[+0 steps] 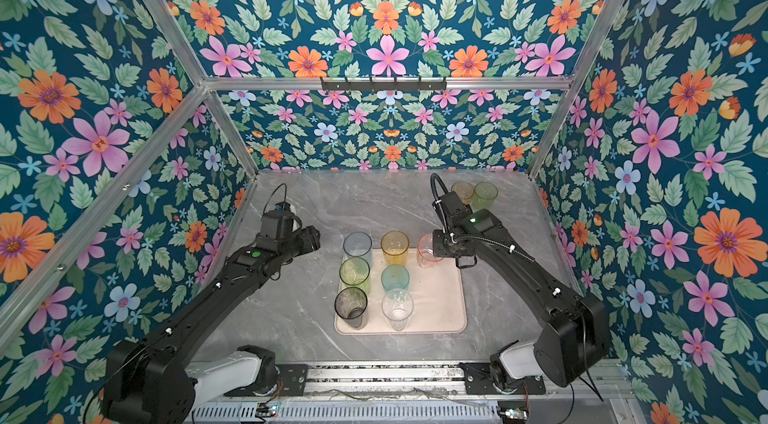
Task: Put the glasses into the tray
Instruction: 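Lower the pink glass onto the tray beside the yellow glass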
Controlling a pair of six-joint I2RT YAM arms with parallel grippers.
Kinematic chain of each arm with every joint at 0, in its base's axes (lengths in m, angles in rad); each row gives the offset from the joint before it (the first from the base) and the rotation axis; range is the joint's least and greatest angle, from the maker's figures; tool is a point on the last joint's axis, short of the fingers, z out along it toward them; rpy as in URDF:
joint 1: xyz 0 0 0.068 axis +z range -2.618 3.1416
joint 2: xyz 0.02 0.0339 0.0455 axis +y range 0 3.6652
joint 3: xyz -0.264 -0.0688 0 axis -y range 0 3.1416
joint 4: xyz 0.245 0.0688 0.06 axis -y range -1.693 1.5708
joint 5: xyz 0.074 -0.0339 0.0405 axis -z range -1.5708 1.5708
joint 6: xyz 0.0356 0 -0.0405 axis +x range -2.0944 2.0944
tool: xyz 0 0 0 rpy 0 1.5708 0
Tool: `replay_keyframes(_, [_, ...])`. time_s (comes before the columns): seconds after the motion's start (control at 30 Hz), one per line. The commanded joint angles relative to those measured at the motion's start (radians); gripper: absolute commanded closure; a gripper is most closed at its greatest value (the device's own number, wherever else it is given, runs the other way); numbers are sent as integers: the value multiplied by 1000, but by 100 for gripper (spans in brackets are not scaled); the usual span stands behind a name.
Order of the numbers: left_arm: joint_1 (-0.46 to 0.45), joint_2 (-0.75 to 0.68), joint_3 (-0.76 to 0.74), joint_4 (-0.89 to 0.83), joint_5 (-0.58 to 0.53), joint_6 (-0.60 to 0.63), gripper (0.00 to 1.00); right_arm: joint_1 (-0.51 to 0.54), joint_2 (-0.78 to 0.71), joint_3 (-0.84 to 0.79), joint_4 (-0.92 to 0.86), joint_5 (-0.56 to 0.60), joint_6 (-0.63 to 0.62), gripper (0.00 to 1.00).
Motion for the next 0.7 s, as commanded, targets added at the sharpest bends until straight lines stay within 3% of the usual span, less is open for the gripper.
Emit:
replay_keyframes(0.0, [-1,3,10,19,-1,5,30,3,4,-25,40,21,24,100])
replay_keyframes(0.67, [0,11,9,22,5,3,30,2,112,-64,102,82,19,100])
